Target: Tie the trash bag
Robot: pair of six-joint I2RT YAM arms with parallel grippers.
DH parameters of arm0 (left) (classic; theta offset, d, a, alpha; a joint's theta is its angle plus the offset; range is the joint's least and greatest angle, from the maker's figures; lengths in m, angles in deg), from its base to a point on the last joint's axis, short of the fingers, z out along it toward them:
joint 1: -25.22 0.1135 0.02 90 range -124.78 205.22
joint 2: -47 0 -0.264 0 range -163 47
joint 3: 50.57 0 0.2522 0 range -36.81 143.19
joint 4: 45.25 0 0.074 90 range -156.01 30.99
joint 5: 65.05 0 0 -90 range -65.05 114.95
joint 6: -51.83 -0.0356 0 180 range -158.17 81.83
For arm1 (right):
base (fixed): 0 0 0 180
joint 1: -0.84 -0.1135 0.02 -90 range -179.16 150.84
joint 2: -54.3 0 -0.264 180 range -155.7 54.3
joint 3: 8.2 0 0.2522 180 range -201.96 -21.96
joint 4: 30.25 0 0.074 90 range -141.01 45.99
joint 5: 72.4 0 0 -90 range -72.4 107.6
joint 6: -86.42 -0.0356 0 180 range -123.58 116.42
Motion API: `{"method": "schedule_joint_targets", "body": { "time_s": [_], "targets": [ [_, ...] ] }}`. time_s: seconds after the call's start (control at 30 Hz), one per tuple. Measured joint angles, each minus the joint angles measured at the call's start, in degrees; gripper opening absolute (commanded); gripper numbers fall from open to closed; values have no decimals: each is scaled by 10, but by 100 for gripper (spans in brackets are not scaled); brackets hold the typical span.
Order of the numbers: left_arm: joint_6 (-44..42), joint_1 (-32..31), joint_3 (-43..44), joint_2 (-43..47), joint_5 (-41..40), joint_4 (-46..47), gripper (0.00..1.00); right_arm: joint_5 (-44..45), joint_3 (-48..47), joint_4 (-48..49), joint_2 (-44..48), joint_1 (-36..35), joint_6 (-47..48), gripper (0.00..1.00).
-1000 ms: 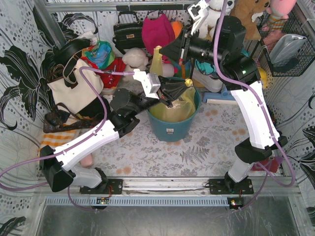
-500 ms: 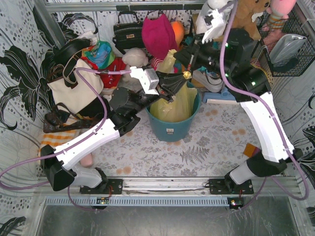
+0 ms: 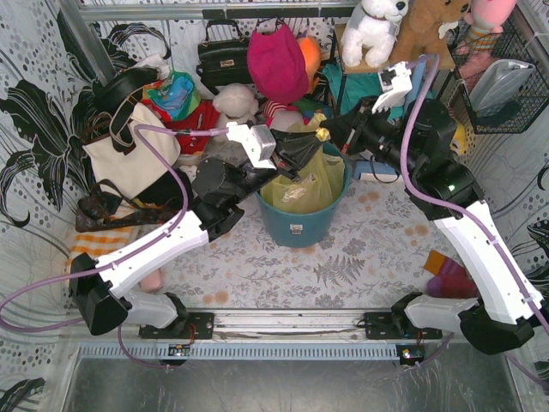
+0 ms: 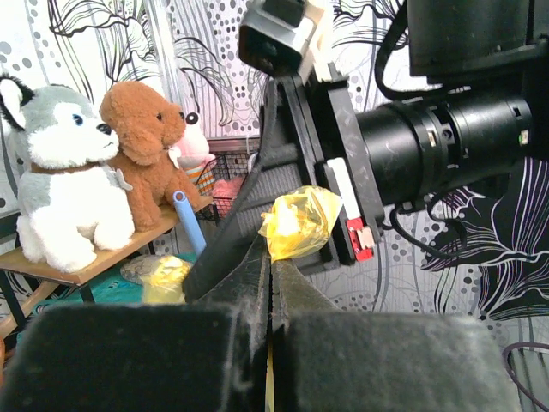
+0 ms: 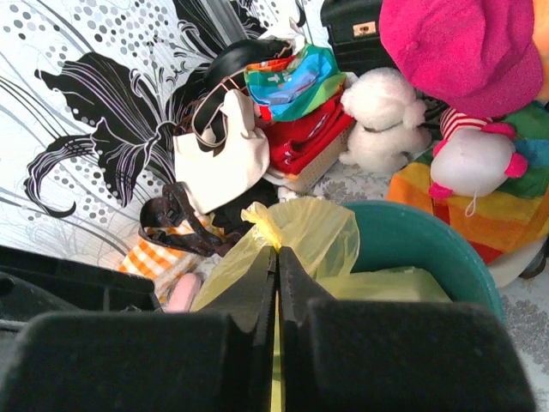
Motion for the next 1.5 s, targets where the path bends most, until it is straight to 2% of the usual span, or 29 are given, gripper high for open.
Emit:
{"method": "schedule_joint_targets", "body": {
  "time_s": [0.3, 0.7, 1.17, 1.5],
  "targets": [
    [0, 7, -21, 17, -11, 9, 0, 0, 114, 53, 68, 0, -23, 0],
    [0, 13, -28, 24, -19, 11, 0, -33, 181, 102, 115, 0, -32, 0],
    [2, 19, -28, 23, -29, 8, 0, -146, 245, 132, 155, 0, -43, 0],
    [7, 20, -23, 10, -31, -2, 0, -190, 291, 167, 180, 0, -63, 0]
  ]
}}
